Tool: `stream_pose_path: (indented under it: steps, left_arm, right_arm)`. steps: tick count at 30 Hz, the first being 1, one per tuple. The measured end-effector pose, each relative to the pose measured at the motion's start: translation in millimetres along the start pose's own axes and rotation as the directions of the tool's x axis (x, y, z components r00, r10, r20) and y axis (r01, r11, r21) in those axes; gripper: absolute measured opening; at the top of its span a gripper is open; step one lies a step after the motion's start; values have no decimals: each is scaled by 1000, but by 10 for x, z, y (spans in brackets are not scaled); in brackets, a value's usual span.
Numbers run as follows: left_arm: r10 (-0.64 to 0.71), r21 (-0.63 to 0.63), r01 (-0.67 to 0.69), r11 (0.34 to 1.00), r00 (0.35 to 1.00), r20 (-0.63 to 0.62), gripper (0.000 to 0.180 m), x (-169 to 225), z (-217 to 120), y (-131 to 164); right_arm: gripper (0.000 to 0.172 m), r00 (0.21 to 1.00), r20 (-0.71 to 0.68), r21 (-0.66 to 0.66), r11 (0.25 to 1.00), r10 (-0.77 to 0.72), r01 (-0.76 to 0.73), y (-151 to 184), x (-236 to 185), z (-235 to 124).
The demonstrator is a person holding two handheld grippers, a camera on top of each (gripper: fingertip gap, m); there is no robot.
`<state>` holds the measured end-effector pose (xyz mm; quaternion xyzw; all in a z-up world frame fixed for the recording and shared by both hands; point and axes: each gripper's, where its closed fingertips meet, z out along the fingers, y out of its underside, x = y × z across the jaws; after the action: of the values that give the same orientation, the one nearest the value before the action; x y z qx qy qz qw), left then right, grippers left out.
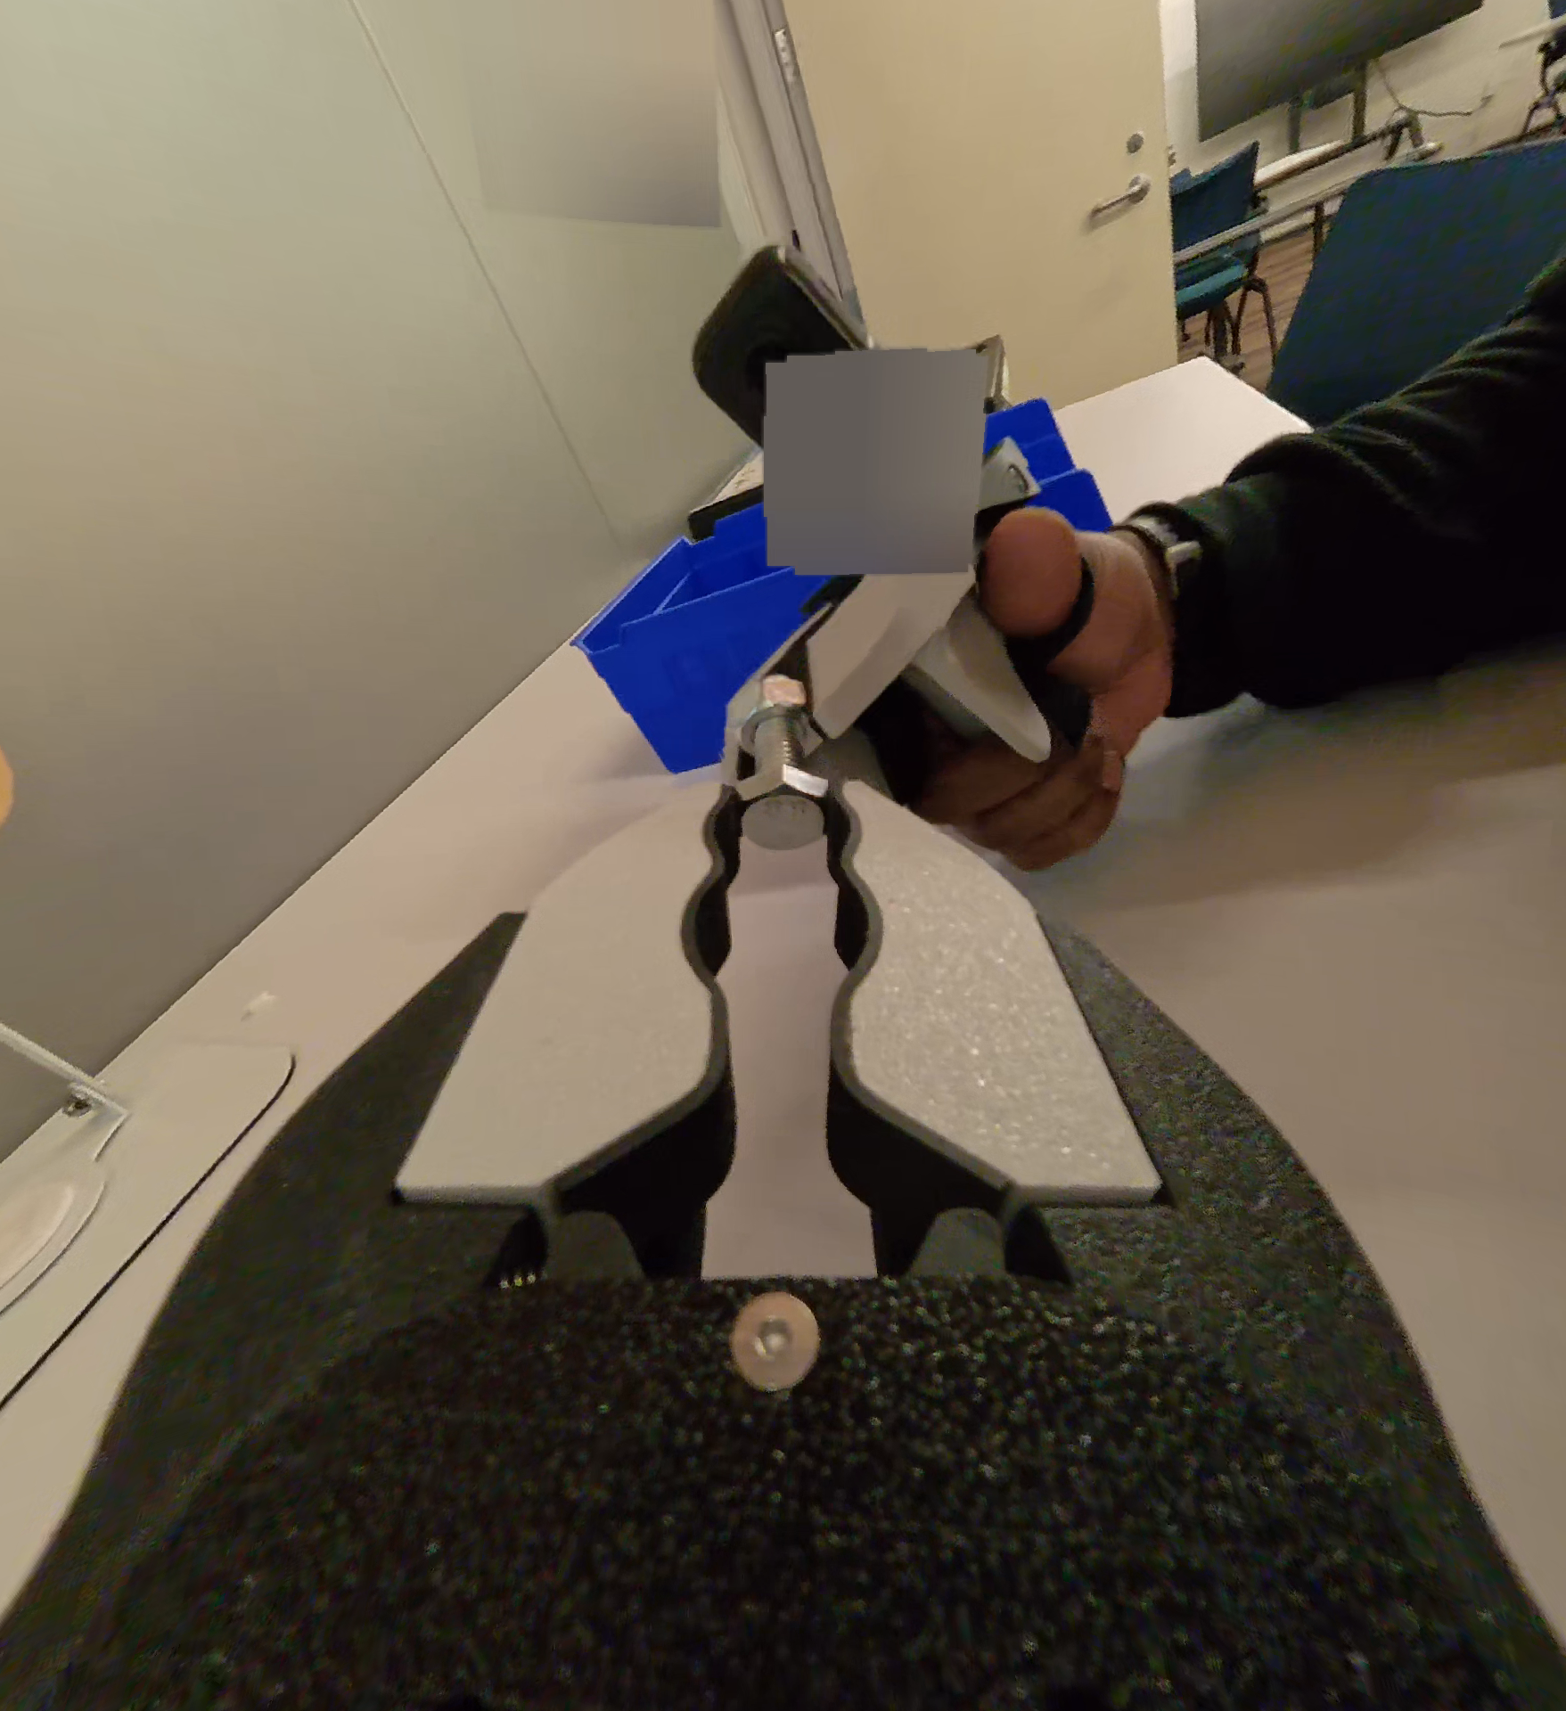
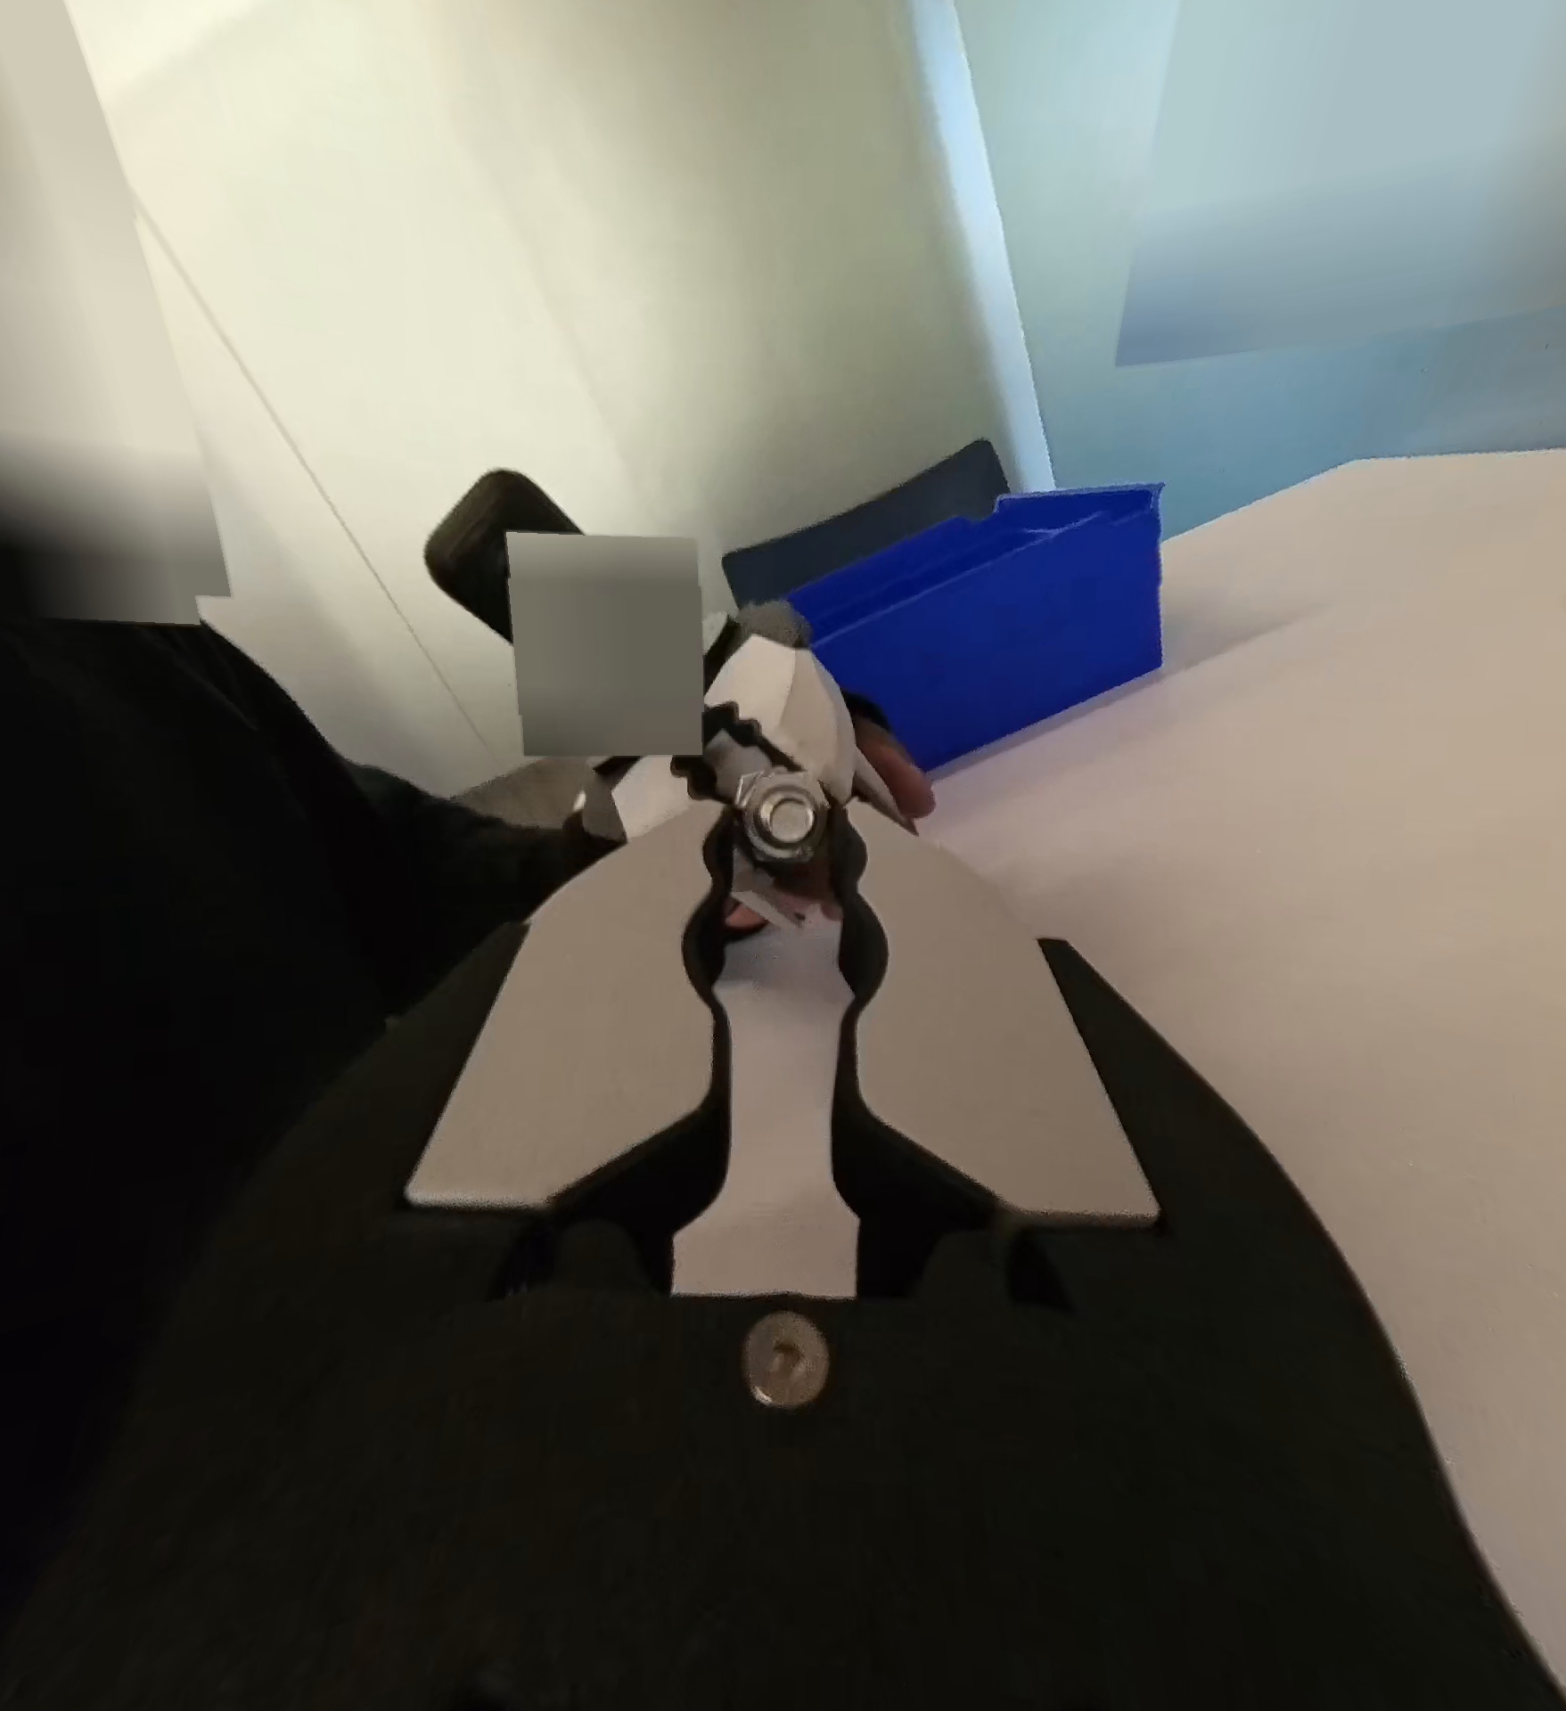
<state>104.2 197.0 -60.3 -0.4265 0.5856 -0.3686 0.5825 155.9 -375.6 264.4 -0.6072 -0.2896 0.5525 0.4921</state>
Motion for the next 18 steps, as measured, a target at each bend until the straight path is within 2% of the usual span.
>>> stream_pose_path:
  steps: [1,3,6,9,14,16,18]
  left_arm:
    - [21,-9,-21,1000,1000,-2,17,14,-1,6]
    - [74,-43,-74,996,997,0,17,24,0,36]
    - [186,-113,-186,976,982,-16,17,45,-16,118]
    - [252,-143,-255,956,967,-41,17,77,-40,147]
    - [287,-161,-297,941,954,-85,17,98,-104,178]
    - [266,-155,-281,947,958,-110,17,129,-117,180]
    - [185,-145,-205,968,972,-142,17,162,-131,161]
  right_arm:
    - [22,1000,5,-27,1000,-4,4,21,-12,-7]
    - [41,999,14,-88,996,32,-31,76,-30,-5]
    - [48,998,12,-183,981,68,-65,207,-56,16]
    - [39,995,-24,-222,970,94,-97,276,-20,32]
    - [18,993,-34,-221,968,113,-118,256,9,-2]
    - [18,998,-27,-240,969,61,-65,278,-9,2]
    - [18,997,-29,-258,964,-75,65,285,-18,2]
